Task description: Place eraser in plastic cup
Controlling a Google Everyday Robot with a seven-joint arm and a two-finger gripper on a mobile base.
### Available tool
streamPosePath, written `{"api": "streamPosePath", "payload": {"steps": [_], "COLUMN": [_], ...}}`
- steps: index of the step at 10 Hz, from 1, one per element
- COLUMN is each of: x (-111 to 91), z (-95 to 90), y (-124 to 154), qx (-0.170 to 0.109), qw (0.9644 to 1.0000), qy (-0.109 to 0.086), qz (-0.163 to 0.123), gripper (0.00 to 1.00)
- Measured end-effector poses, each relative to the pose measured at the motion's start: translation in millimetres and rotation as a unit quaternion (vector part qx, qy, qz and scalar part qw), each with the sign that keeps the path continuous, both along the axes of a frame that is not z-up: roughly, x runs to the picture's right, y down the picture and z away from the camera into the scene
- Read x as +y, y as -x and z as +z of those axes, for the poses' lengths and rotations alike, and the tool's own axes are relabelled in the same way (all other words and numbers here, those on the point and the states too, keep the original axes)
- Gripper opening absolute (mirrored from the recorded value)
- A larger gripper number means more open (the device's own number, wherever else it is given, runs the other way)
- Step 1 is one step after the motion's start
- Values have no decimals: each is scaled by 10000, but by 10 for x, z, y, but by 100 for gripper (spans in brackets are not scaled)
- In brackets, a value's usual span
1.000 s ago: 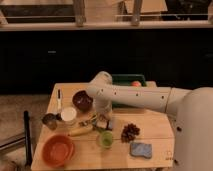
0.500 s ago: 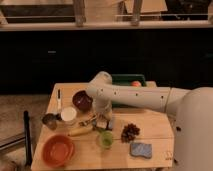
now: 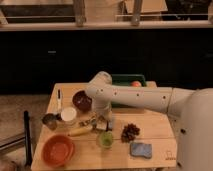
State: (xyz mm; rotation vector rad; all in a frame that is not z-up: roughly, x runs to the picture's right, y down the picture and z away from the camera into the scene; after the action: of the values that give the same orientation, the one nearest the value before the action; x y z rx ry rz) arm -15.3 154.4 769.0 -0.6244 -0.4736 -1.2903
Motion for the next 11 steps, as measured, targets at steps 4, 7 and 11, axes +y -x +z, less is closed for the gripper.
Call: {"api": "streamPosePath", "payload": {"steps": [4, 7, 11], "x": [114, 288, 509], "z": [-322, -534, -553], "y": [-11, -99, -224], "qx": [-285, -482, -684], "qw": [9991, 9970, 9925], "qy": [116, 314, 712], "qz": [-289, -522, -725], "gripper": [0, 0, 0]}}
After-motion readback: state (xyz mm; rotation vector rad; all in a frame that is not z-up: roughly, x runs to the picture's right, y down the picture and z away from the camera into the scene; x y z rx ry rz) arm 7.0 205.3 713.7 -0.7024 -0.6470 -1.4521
